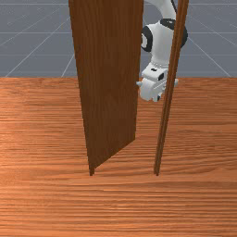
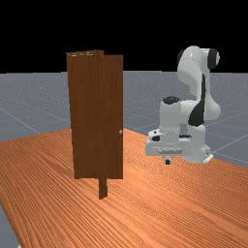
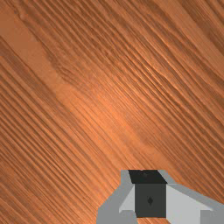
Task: Open the door
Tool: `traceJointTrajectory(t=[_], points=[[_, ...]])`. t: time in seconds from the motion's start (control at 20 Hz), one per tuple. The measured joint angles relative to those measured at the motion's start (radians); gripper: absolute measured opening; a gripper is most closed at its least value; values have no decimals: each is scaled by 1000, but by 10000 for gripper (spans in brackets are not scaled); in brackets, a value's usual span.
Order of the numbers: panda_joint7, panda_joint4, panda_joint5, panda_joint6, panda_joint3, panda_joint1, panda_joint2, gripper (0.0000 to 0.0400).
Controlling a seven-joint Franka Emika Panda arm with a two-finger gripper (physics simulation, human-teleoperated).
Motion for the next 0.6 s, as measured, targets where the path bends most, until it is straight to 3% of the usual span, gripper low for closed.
traceJointTrajectory(t=[0.15,0.25,0.35,0.4,0.45,0.5,0.6], points=[[-31,133,-33,-56,57,108,90,0],[-165,185,-58,-72,79,120,125,0],[-192,305,-111,-47,56,124,211,0],[-224,446,-108,-100,49,118,297,0],[-241,792,-159,-355,11,153,487,0],[-276,711,-90,-260,43,101,452,0],[-375,1137,-105,-439,34,104,692,0]])
